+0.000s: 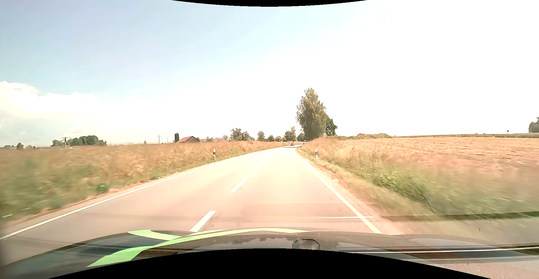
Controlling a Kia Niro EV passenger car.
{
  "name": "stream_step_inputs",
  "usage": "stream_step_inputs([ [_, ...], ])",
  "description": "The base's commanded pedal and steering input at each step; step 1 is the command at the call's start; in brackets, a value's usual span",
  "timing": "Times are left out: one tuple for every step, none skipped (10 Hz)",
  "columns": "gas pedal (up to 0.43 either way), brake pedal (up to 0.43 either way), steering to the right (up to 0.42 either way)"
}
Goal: Follow the waypoints while adhering to traffic rules and regulations
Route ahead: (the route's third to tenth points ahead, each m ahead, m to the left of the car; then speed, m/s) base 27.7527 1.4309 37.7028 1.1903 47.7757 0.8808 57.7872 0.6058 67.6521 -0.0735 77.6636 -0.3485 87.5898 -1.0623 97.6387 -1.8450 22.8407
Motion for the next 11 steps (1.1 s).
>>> stream_step_inputs([
  [0.370, 0.000, -0.004],
  [0.370, 0.000, -0.004],
  [0.370, 0.000, -0.004],
  [0.370, 0.000, -0.004],
  [0.370, 0.000, -0.003],
  [0.370, 0.000, -0.003],
  [0.331, 0.000, -0.001],
  [0.331, 0.000, 0.002],
  [0.331, 0.000, 0.002],
  [0.331, 0.000, 0.002],
  [0.339, 0.000, 0.002],
])
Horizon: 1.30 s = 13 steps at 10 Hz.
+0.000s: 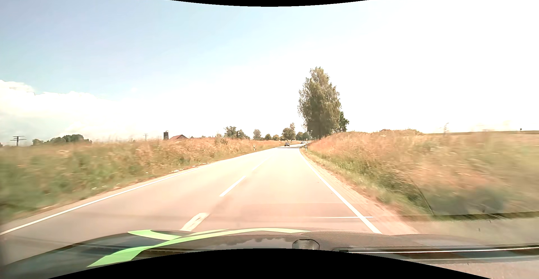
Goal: Follow the waypoints while adhering to traffic rules and regulations
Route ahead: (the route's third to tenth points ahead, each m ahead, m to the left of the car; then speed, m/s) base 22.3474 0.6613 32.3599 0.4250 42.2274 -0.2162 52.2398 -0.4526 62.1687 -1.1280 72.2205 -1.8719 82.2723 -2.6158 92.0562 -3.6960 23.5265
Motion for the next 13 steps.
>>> stream_step_inputs([
  [0.350, 0.000, 0.002],
  [0.358, 0.000, 0.003],
  [0.358, 0.000, 0.003],
  [0.358, 0.000, 0.003],
  [0.358, 0.000, 0.003],
  [0.358, 0.000, 0.003],
  [0.358, 0.000, 0.003],
  [0.358, 0.000, 0.003],
  [0.350, 0.000, 0.003],
  [0.331, 0.000, 0.003],
  [0.299, 0.000, 0.003],
  [0.280, 0.000, 0.004],
  [0.280, 0.000, 0.005],
])
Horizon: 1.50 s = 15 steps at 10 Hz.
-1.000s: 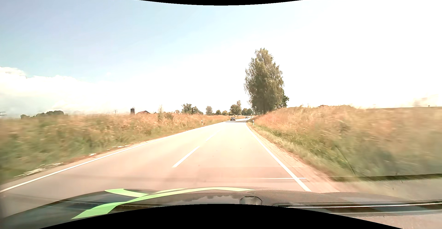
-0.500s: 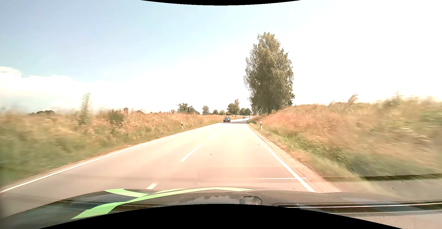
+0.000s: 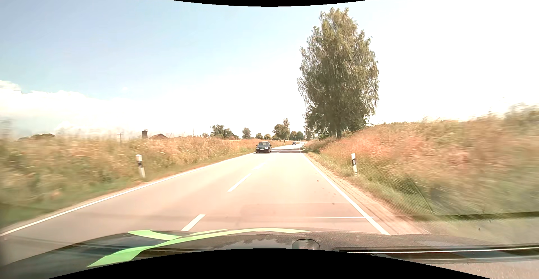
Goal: Follow the waypoints while adhering to traffic rules and regulations
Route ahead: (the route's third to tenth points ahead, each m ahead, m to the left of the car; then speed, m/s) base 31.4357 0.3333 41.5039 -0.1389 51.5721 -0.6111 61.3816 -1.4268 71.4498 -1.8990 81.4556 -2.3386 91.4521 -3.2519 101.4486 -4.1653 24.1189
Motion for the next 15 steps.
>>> stream_step_inputs([
  [0.287, 0.000, 0.007],
  [0.287, 0.000, 0.006],
  [0.319, 0.000, 0.006],
  [0.331, 0.000, 0.005],
  [0.339, 0.000, 0.005],
  [0.339, 0.000, 0.005],
  [0.339, 0.000, 0.005],
  [0.339, 0.000, 0.005],
  [0.331, 0.000, 0.004],
  [0.311, 0.000, 0.004],
  [0.311, 0.000, 0.004],
  [0.311, 0.000, 0.004],
  [0.311, 0.000, 0.004],
  [0.311, 0.000, 0.004],
  [0.311, 0.000, 0.004],
])
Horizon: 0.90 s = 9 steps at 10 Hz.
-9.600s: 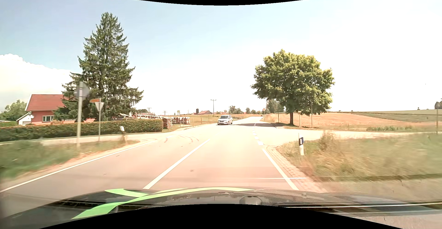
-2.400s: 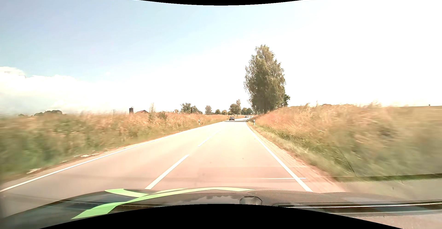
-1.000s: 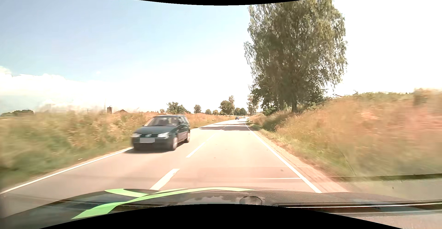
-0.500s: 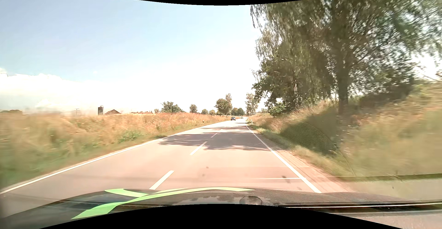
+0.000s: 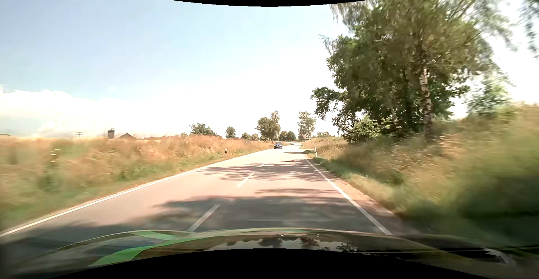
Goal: Follow the waypoints while adhering to traffic rules and regulations
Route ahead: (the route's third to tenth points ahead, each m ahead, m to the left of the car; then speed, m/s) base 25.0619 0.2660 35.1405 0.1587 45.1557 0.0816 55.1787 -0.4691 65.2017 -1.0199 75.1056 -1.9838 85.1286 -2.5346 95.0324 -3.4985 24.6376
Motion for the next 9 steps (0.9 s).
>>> stream_step_inputs([
  [0.268, 0.000, 0.004],
  [0.268, 0.000, 0.004],
  [0.268, 0.000, 0.004],
  [0.268, 0.000, 0.004],
  [0.280, 0.000, 0.005],
  [0.280, 0.000, 0.004],
  [0.287, 0.000, 0.004],
  [0.299, 0.000, 0.005],
  [0.311, 0.000, 0.004],
])
